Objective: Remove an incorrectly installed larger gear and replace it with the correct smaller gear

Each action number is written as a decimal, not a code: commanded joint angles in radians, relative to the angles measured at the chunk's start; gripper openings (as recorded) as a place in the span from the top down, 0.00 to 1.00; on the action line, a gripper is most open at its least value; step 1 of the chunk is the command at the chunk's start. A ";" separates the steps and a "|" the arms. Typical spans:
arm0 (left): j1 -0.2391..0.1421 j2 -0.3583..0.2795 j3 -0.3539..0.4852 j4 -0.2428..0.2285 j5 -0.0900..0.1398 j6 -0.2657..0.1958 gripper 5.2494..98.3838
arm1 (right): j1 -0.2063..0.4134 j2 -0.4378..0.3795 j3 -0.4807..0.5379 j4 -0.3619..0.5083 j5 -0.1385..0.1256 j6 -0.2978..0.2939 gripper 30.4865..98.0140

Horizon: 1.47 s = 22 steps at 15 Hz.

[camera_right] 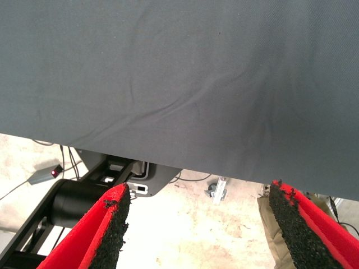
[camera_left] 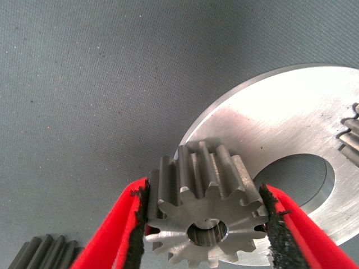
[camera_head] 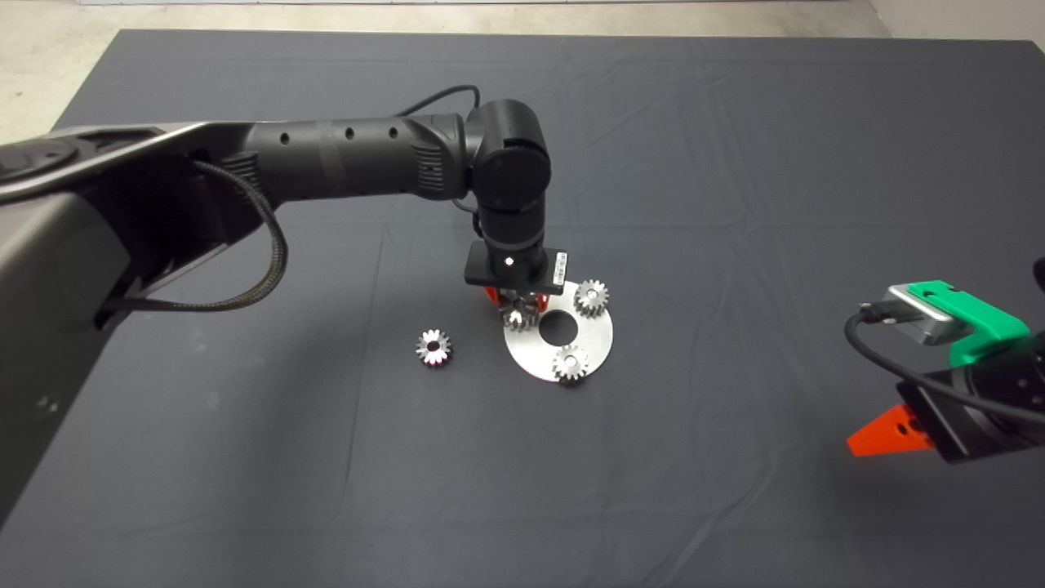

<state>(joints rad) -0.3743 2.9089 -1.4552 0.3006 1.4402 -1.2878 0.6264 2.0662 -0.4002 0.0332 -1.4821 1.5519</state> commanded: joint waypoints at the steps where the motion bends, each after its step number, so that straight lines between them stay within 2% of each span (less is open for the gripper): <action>1: -0.014 0.000 0.004 0.005 0.009 0.007 0.55 | 0.019 -0.004 0.000 -0.022 0.003 -0.004 0.47; 12: -0.014 -0.003 0.001 0.005 0.011 0.007 0.61 | 0.019 -0.004 0.000 -0.022 0.003 -0.004 0.47; 17: -0.020 -0.004 0.004 -0.005 0.020 0.002 0.61 | 0.019 -0.002 0.000 -0.024 0.003 -0.004 0.47; 20: -0.036 -0.003 0.007 -0.071 0.020 0.004 0.61 | 0.019 -0.004 0.000 -0.024 0.002 -0.004 0.47; 22: -0.091 -0.006 0.009 -0.100 0.022 0.005 0.61 | 0.019 -0.004 -0.001 -0.024 0.003 -0.004 0.47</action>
<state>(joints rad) -0.3762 2.9077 -1.4553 0.2809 1.4406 -1.2883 0.6264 2.0662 -0.4006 0.0332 -1.4821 1.5519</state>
